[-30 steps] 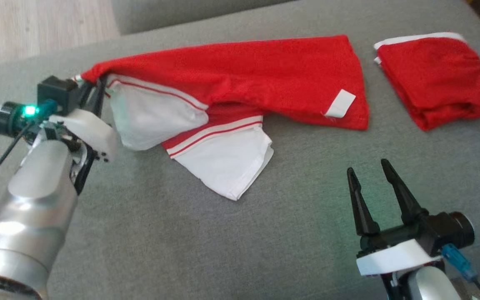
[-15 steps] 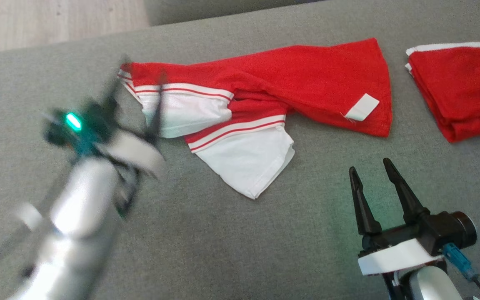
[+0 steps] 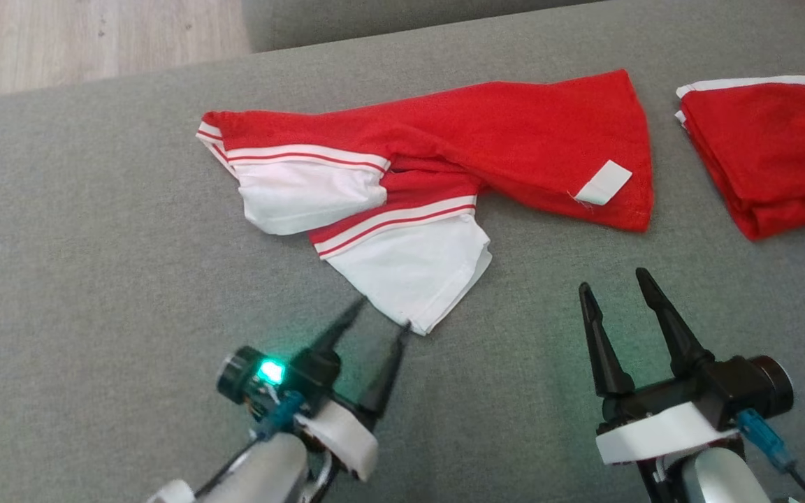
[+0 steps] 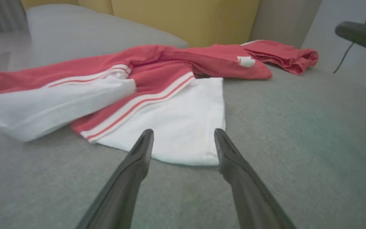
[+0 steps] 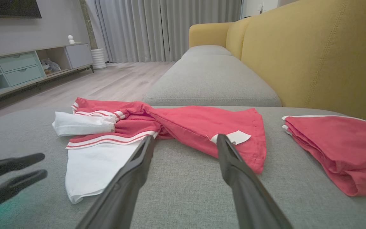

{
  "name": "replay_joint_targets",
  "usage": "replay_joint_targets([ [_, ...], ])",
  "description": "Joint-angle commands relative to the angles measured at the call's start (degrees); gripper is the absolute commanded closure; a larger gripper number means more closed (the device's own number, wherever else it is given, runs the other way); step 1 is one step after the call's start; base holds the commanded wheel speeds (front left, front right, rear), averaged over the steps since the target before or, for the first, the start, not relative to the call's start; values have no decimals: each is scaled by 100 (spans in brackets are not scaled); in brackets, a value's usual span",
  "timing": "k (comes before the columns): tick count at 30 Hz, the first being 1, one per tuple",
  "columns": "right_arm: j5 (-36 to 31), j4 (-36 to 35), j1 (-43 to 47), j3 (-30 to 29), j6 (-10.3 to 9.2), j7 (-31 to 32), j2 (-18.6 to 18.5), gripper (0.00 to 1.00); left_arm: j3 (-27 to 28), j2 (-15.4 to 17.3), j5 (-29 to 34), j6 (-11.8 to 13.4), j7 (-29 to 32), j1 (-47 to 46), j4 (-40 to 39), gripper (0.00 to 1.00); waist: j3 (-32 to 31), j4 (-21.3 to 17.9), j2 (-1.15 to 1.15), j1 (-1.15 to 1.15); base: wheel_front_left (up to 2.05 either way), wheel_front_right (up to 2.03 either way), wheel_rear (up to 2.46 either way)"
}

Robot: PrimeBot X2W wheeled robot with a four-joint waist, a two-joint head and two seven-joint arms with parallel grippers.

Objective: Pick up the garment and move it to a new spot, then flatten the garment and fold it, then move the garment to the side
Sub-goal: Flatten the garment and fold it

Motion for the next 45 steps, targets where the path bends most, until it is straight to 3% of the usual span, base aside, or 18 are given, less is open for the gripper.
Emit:
replay_joint_targets([
  [1, -37, -166, -4, 110, -4, -36, -29, 0, 90, 8, 70, -21, -30, -149, -60, 0, 31, -21, 0, 0, 0, 0, 0],
  [14, 1, -185, -152, 185, -4, -36, -29, 0, -254, -211, 510, -63, -30, -778, 613, 0, 336, -152, 0, 0, 0, 0, 0],
  [20, -16, -186, -197, 179, -4, -36, -29, 0, -498, -272, 546, -243, 72, -937, 1089, 0, 454, -220, 0, 0, 0, 0, 0],
  [21, -18, -184, -201, 178, -4, -36, -29, 0, -555, -282, 516, -289, 191, -947, 1234, 56, 457, -228, 0, 0, 0, 0, 0],
  [22, -18, -184, -201, 178, -4, -36, -29, 0, -555, -282, 516, -289, 191, -947, 1234, 56, 457, -228, 0, 0, 0, 0, 0],
  [23, -20, -181, -204, 175, -4, -36, -29, 0, -605, -291, 495, -322, 275, -968, 1347, 100, 457, -234, 0, 0, 0, 0, 0],
  [28, -42, -152, -168, 114, -4, -36, -29, 0, -835, -323, 346, -448, 245, -979, 1468, 100, 323, -187, 0, 0, 0, 0, 0],
  [34, -71, -144, -66, 84, -4, -36, -29, 0, -1506, -296, -136, -519, 518, -671, 917, 100, 92, -51, 0, 0, 0, 0, 0],
  [38, -95, -146, -12, 62, -4, -36, -29, 0, -2166, 25, -798, -522, 963, -550, 29, 100, 43, 86, 0, 0, 0, 0, 0],
  [40, -108, -153, 11, 47, -4, -36, -29, 0, -2170, 262, -986, -510, 1041, -572, -528, 100, 58, 195, 0, 0, 0, 0, 0],
  [41, -109, -155, 9, 49, -4, -36, -29, 0, -2138, 314, -987, -454, 1048, -570, -659, 0, 68, 222, 0, 0, 0, 0, 0],
  [45, -115, -151, -4, 67, -4, -36, -29, 0, -2002, 474, -1037, -236, 1121, -534, -1181, 0, 98, 311, 0, 0, 0, 0, 0],
])
